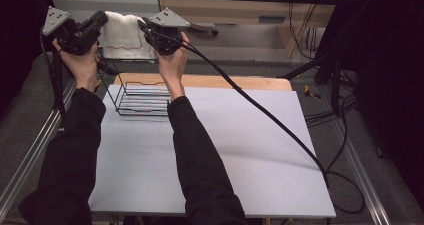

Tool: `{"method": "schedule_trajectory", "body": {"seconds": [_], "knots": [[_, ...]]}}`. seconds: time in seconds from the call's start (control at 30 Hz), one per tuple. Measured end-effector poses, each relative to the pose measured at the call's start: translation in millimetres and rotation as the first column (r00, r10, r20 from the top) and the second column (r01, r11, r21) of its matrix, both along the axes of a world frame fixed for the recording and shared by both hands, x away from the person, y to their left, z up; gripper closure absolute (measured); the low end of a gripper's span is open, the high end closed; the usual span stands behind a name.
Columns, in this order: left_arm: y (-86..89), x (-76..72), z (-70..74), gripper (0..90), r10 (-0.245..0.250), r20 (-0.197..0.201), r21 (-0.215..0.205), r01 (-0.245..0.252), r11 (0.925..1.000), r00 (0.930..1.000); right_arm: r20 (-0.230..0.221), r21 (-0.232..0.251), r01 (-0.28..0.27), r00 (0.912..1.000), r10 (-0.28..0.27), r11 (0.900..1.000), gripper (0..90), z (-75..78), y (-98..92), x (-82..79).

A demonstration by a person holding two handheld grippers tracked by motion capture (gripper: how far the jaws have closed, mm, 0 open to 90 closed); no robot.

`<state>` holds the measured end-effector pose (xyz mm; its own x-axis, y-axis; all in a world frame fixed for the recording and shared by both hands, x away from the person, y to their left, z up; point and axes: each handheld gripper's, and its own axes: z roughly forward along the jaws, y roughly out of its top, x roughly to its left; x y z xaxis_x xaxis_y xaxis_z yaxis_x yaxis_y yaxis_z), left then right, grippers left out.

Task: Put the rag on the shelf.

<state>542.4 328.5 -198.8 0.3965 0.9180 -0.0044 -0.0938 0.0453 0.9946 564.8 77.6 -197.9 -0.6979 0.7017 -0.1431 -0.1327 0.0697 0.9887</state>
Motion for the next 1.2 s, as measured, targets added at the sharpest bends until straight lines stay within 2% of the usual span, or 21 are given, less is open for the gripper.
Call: {"method": "schedule_trajectory", "body": {"seconds": [0.1, 0.2, 0.3, 0.4, 0.57, 0.63, 0.83, 0.93, 1.2], "knots": [[4.4, -1.1, -4.9, 84.0, -0.013, -0.002, -0.018, 0.013, 0.9997, 0.9999, -0.011, 0.0, -0.005, 0.9999, 0.005, 1.0, 81.9, -5.0, 1.3, 2.2], [7.8, -6.5, -9.7, 84.0, -0.019, 0.008, -0.014, 0.019, 0.9997, 0.9998, -0.01, -0.009, -0.012, 0.9999, 0.012, 1.0, 81.8, -8.6, 0.6, 1.6], [10.8, -9.7, -14.3, 84.0, -0.029, -0.004, -0.011, 0.029, 0.9995, 0.9996, -0.016, 0.003, -0.02, 0.9997, 0.02, 1.0, 81.8, -11.3, -2.1, -0.8], [11.7, -15.0, -19.6, 83.9, -0.031, -0.007, -0.005, 0.031, 0.9995, 0.9995, -0.016, -0.024, -0.02, 0.9997, 0.02, 1.0, 81.7, -14.5, -1.9, -4.2], [15.5, -27.2, -26.9, 83.9, -0.054, -0.003, -0.002, 0.054, 0.9985, 0.9985, -0.018, -0.027, -0.041, 0.999, 0.041, 0.999, 81.4, -18.4, -5.2, -12.5], [15.6, -30.8, -29.6, 83.9, -0.052, -0.008, 0.003, 0.052, 0.9986, 0.9986, -0.019, -0.043, -0.046, 0.9988, 0.045, 0.998, 81.2, -19.9, -5.7, -16.4], [20.4, -43.0, -36.3, 83.9, -0.059, -0.006, -0.011, 0.059, 0.9982, 0.9982, -0.008, -0.075, -0.062, 0.9981, 0.061, 0.995, 80.9, -21.4, -3.3, -27.8], [22.1, -48.4, -39.8, 83.8, -0.06, -0.008, -0.008, 0.06, 0.9982, 0.9982, -0.021, -0.082, -0.068, 0.9976, 0.066, 0.994, 80.5, -22.2, -2.4, -31.3], [25.8, -52.8, -48.9, 83.7, -0.067, -0.029, -0.006, 0.067, 0.9977, 0.9973, -0.036, -0.109, -0.071, 0.9971, 0.067, 0.992, 80.4, -26.7, 0.7, -35.7]]}}
